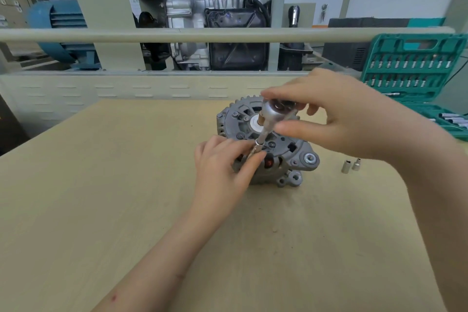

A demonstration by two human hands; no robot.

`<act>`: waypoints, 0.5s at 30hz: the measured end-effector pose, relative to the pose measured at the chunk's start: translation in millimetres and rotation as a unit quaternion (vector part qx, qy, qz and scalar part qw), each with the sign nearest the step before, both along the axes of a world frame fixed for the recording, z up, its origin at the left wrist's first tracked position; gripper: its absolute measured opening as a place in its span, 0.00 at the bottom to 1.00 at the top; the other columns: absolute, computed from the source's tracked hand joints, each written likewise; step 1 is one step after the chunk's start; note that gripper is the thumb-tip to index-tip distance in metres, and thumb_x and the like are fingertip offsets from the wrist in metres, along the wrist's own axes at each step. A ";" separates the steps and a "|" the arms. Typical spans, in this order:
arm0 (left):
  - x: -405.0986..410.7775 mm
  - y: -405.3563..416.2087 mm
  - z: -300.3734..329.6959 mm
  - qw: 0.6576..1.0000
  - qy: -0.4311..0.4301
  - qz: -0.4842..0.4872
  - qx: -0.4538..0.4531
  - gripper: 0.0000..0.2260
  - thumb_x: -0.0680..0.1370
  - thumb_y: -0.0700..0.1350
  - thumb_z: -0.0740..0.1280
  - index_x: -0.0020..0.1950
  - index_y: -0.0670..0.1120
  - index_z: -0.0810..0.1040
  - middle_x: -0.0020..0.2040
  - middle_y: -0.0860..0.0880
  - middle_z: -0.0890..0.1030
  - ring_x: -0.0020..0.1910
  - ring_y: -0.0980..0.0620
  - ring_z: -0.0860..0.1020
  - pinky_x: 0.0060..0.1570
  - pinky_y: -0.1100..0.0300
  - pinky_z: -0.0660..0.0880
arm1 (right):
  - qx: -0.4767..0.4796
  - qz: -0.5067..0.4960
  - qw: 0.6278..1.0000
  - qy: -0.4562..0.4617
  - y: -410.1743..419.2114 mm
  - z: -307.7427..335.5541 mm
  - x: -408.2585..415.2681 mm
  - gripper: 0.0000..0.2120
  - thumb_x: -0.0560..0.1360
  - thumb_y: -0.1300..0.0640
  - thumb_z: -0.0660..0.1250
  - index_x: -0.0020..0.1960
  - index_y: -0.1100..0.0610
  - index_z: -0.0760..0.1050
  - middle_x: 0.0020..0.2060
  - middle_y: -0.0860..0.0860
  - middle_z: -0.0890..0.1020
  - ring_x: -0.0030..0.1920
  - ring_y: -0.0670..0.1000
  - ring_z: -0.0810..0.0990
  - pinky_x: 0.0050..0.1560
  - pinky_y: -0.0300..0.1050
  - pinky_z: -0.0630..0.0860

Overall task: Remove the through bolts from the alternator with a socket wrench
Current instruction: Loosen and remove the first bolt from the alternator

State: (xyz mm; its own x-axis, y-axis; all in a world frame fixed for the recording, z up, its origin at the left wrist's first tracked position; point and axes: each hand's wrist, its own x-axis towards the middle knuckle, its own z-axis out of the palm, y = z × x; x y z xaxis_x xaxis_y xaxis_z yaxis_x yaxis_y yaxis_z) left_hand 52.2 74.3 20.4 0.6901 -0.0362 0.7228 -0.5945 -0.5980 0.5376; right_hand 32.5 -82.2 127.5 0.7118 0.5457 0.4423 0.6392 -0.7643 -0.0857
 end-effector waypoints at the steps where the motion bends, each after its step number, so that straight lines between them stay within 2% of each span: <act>1: 0.1 0.0 0.1 1.000 0.001 0.000 -0.001 0.08 0.70 0.50 0.67 0.39 0.46 0.81 0.33 0.58 0.74 0.39 0.54 0.70 0.50 0.67 0.57 | -0.004 0.006 1.000 0.008 0.0 0.6 -2.3 0.29 0.68 0.40 0.56 0.66 0.51 0.70 0.50 0.45 0.79 0.39 0.39 0.63 0.42 0.30 0.61; 3: 0.0 0.5 0.3 1.000 0.003 0.000 -0.004 0.08 0.69 0.50 0.67 0.38 0.46 0.81 0.33 0.58 0.75 0.39 0.54 0.70 0.50 0.68 0.57 | -0.007 0.010 1.000 0.008 2.3 1.9 -5.5 0.26 0.68 0.45 0.56 0.63 0.53 0.73 0.41 0.41 0.76 0.38 0.37 0.66 0.43 0.28 0.61; 5: 0.3 1.2 0.4 1.000 0.007 -0.001 -0.005 0.08 0.69 0.51 0.67 0.38 0.46 0.81 0.33 0.57 0.75 0.39 0.54 0.70 0.50 0.66 0.57 | -0.013 -0.016 1.000 -0.015 5.6 3.2 -8.0 0.24 0.67 0.43 0.56 0.57 0.52 0.76 0.35 0.37 0.72 0.38 0.34 0.68 0.40 0.27 0.63; 8: 1.0 0.9 2.0 1.000 0.014 0.002 -0.001 0.09 0.69 0.52 0.67 0.38 0.48 0.81 0.32 0.58 0.75 0.39 0.55 0.70 0.50 0.65 0.58 | -0.043 -0.103 0.992 -0.066 9.8 3.6 -10.5 0.27 0.65 0.35 0.51 0.50 0.52 0.76 0.38 0.47 0.78 0.40 0.46 0.71 0.38 0.43 0.66; 9: 1.0 1.3 2.7 1.000 0.018 -0.002 -0.002 0.08 0.69 0.52 0.67 0.38 0.48 0.81 0.32 0.59 0.75 0.39 0.55 0.70 0.51 0.65 0.58 | -0.055 -0.112 0.989 -0.076 11.0 3.1 -10.7 0.28 0.65 0.35 0.50 0.48 0.54 0.76 0.38 0.50 0.78 0.40 0.50 0.72 0.39 0.46 0.66; 12: -0.1 6.0 4.1 0.997 0.044 -0.058 -0.026 0.05 0.69 0.51 0.66 0.42 0.52 0.80 0.34 0.61 0.75 0.42 0.56 0.71 0.53 0.58 0.64 | -0.068 -0.079 0.991 -0.078 13.0 2.2 -11.1 0.21 0.68 0.39 0.51 0.43 0.54 0.73 0.34 0.49 0.76 0.39 0.51 0.69 0.38 0.46 0.60; 15: -0.2 13.8 5.7 0.991 0.058 -0.115 -0.019 0.11 0.71 0.47 0.67 0.53 0.51 0.79 0.40 0.61 0.78 0.47 0.57 0.71 0.56 0.51 0.68 | -0.066 -0.036 0.996 -0.045 11.0 3.6 -11.6 0.18 0.70 0.44 0.52 0.45 0.55 0.74 0.36 0.48 0.77 0.41 0.51 0.70 0.41 0.47 0.64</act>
State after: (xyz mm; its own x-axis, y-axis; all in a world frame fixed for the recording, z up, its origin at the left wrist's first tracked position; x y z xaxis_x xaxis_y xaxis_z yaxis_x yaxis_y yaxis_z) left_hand 52.0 88.1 26.1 0.7455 -0.1775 0.6425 -0.6457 -0.4316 0.6300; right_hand 20.9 -71.2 131.1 0.7115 0.5527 0.4340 0.5829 -0.8091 0.0748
